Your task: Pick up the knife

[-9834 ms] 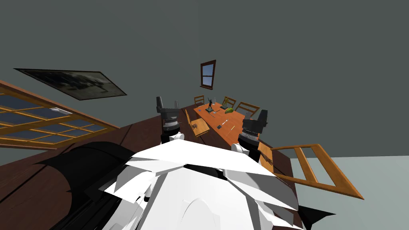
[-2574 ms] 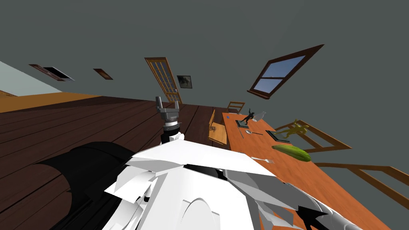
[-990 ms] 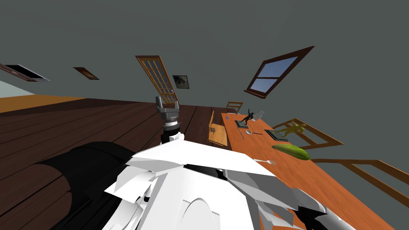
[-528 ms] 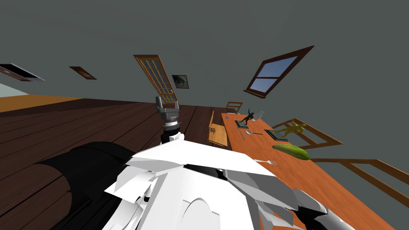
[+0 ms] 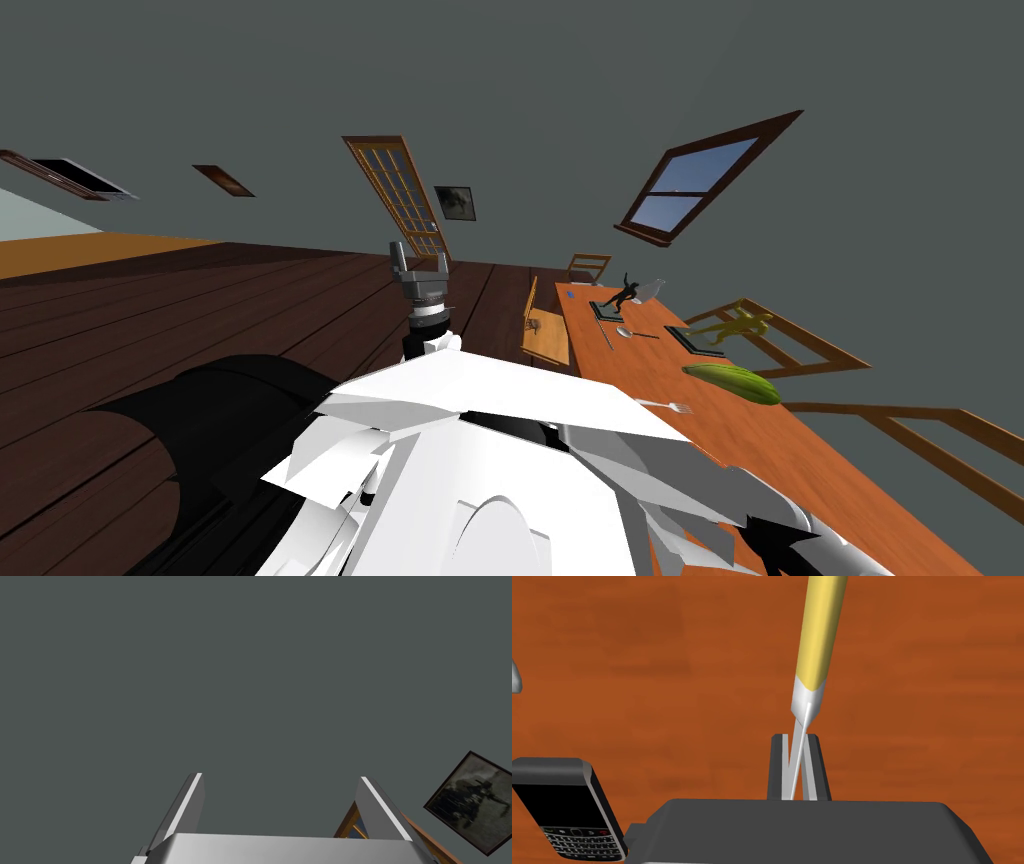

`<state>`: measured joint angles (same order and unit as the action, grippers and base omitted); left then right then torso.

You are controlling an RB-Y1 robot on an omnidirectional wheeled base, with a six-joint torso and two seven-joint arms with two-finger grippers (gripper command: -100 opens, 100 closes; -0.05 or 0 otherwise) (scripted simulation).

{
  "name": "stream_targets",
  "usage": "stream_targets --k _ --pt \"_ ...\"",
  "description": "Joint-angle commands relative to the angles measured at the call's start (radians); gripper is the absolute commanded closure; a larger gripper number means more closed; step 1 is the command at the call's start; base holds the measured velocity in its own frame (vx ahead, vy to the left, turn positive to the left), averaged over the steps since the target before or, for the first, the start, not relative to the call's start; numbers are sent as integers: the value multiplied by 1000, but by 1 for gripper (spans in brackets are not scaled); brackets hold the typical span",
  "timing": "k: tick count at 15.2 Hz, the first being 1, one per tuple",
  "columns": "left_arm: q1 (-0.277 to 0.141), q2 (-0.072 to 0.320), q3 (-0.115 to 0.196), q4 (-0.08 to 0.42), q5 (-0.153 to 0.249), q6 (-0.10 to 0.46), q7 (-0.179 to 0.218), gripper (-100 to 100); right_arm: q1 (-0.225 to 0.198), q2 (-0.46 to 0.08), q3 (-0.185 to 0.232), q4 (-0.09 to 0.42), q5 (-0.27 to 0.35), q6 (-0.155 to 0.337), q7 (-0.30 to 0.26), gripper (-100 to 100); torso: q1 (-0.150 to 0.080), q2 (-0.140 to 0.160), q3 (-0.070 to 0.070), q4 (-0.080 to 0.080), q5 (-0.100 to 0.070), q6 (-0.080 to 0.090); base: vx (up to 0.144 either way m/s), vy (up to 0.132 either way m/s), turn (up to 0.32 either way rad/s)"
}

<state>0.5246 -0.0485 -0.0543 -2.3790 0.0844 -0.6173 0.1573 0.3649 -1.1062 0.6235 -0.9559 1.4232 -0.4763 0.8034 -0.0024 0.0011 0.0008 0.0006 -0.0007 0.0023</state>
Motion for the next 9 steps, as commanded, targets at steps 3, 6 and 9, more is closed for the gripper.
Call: stream_targets --k 3,6,9 --pt "0 0 0 0 0 0 0 0 4 -24 19 -51 49 10 -88 100 1 -1 0 0 0 -1 -35 -19 39" --pt "0 0 0 0 0 0 0 0 5 -44 35 -94 92 19 -147 100 1 -1 -1 -1 0 -1 -29 -18 26" --pt "0 0 0 0 0 0 0 0 5 -44 35 -94 92 19 -199 100 1 -1 -1 -1 0 -1 -32 -19 36"
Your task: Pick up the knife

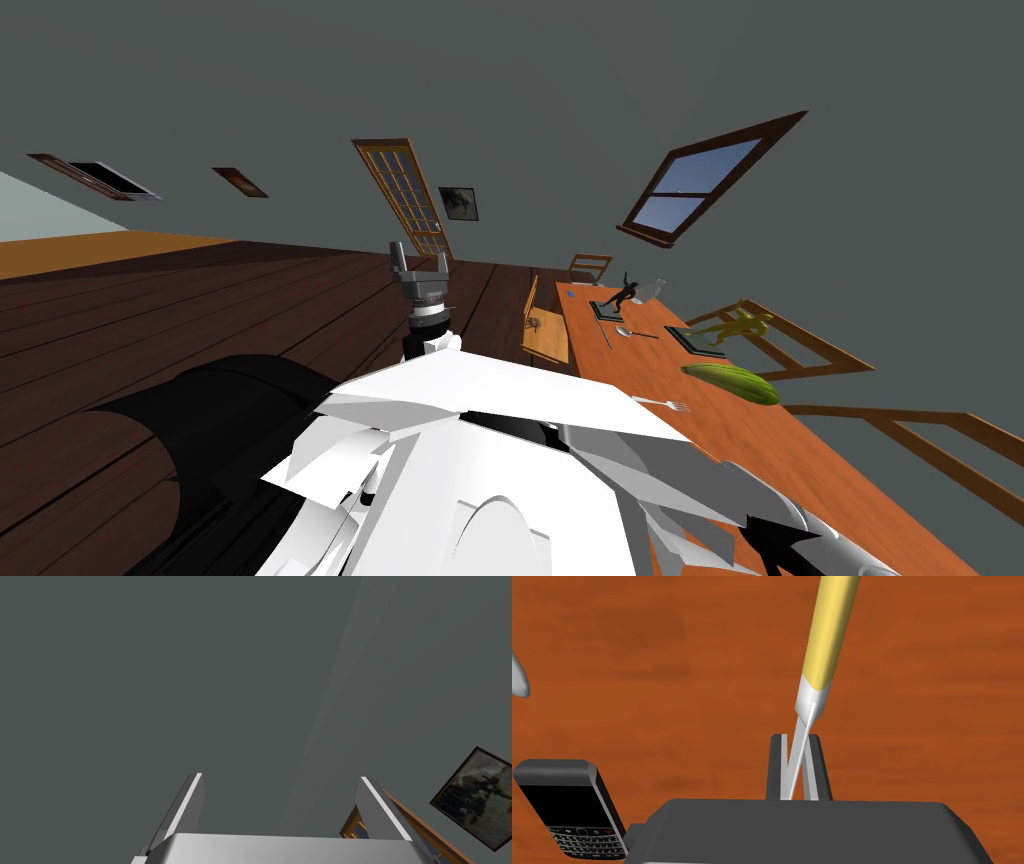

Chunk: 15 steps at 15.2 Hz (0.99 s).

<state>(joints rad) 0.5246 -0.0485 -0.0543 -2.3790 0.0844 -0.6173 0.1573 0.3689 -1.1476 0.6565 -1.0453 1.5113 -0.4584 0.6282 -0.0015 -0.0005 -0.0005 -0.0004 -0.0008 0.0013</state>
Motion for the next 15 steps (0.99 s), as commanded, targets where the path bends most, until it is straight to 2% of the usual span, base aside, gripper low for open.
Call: stream_targets --k 1,4,5,8,9,12,13,15 --pt "0 0 0 0 0 0 0 0 3 -22 18 -48 47 10 -50 100 0 0 0 0 0 0 -32 -14 58" --pt "0 0 0 0 0 0 0 0 3 -22 18 -48 47 10 -104 100 0 0 0 0 0 -1 -34 -17 32" --pt "0 0 0 0 0 0 0 0 5 -42 35 -91 90 19 -132 100 0 0 0 0 0 -1 -34 -18 41" --pt "0 0 0 0 0 0 0 0 5 -42 35 -91 90 19 -184 100 0 0 0 0 0 -1 -32 -18 37" --pt "0 0 0 0 0 0 0 0 7 -61 51 -134 132 28 -210 100 0 0 0 0 0 -1 -36 -22 46" --pt "0 0 0 0 0 0 0 0 7 -61 51 -134 132 28 -264 100 0 1 1 1 0 -2 -37 -19 37" --pt "0 0 0 0 0 0 0 0 9 -81 67 -177 175 37 -292 100 0 1 1 1 0 -2 -32 -15 56" --pt "0 0 0 0 0 0 0 0 9 -81 67 -177 175 37 -334 100 0 1 1 1 0 -3 -39 -19 49"
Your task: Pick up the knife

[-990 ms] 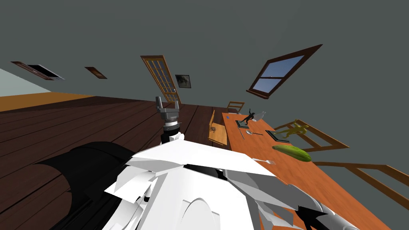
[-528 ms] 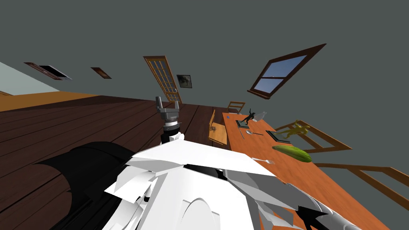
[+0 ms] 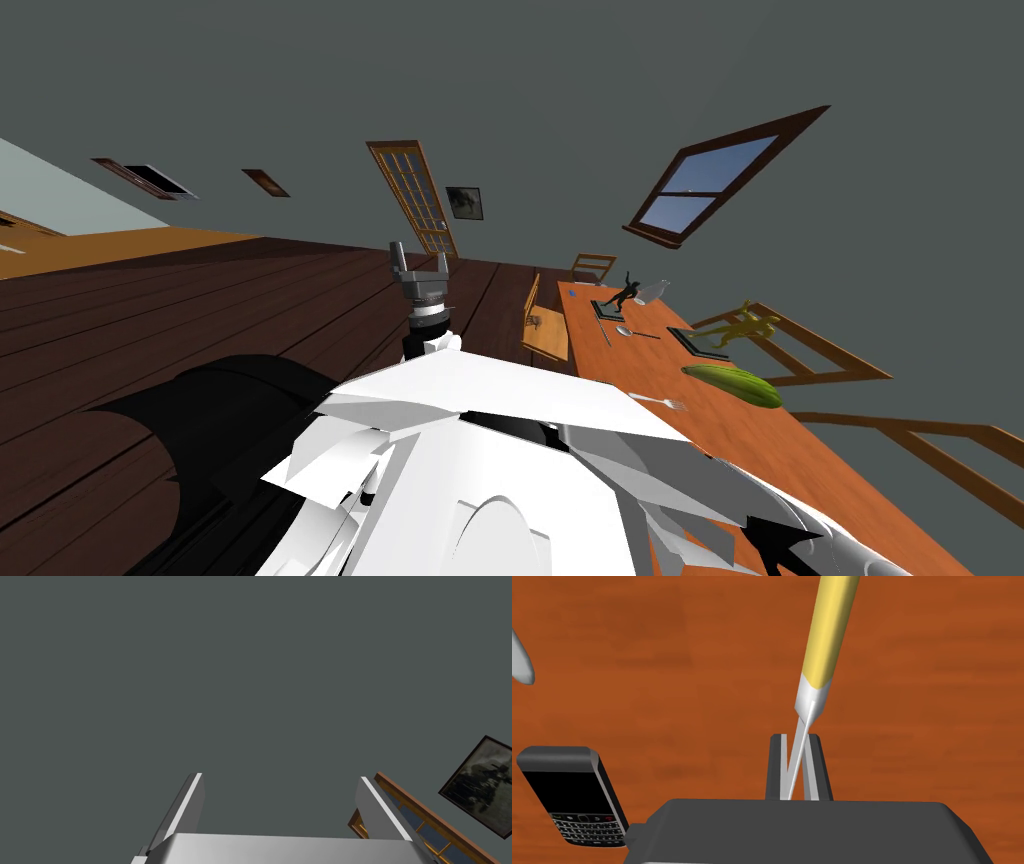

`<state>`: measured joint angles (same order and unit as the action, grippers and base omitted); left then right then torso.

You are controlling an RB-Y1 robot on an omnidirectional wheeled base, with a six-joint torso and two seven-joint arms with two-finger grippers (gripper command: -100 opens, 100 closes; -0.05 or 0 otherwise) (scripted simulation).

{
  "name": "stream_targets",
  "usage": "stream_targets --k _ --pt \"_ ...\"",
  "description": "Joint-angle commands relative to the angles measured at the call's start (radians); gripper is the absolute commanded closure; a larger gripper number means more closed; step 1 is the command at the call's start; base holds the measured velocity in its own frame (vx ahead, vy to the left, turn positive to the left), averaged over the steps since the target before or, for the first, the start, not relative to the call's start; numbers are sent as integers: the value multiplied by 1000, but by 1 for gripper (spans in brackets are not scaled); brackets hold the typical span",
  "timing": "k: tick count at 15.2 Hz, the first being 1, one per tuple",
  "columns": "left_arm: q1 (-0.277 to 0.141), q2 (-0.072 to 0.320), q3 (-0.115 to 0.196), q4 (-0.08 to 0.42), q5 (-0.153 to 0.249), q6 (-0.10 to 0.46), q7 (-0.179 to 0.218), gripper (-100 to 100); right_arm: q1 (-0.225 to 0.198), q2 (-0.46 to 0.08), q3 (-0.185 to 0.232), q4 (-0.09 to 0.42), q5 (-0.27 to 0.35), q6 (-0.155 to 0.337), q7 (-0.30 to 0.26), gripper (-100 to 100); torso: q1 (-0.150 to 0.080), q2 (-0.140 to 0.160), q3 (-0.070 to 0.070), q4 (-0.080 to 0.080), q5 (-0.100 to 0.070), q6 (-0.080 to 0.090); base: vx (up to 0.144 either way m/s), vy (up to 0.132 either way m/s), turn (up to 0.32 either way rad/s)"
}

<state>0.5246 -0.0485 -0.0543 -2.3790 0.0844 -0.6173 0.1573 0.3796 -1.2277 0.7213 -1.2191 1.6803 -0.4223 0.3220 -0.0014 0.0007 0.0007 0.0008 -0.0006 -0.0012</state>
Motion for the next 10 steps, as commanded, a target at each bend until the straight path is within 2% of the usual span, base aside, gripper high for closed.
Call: stream_targets --k 1,2,5,6,9,10 --pt "0 0 0 0 0 0 0 0 -2 -1 2 -4 6 1 -39 100 0 0 0 0 0 0 -22 -12 -3" --pt "0 0 0 0 0 0 0 0 0 -21 19 -47 49 10 -68 100 0 0 0 0 0 0 -40 -17 46" --pt "0 0 0 0 0 0 0 0 0 -21 19 -47 49 10 -119 100 0 1 1 0 0 0 -35 -17 35" --pt "0 0 0 0 0 0 0 0 1 -40 35 -90 92 19 -152 100 0 0 0 0 0 0 -32 -13 50" --pt "0 0 0 0 0 0 0 0 1 -40 35 -90 92 19 -199 100 0 1 1 1 0 -1 -35 -17 34" --pt "0 0 0 0 0 0 0 0 1 -39 34 -87 89 18 -180 100 0 0 0 0 0 -1 -10 -6 -3"
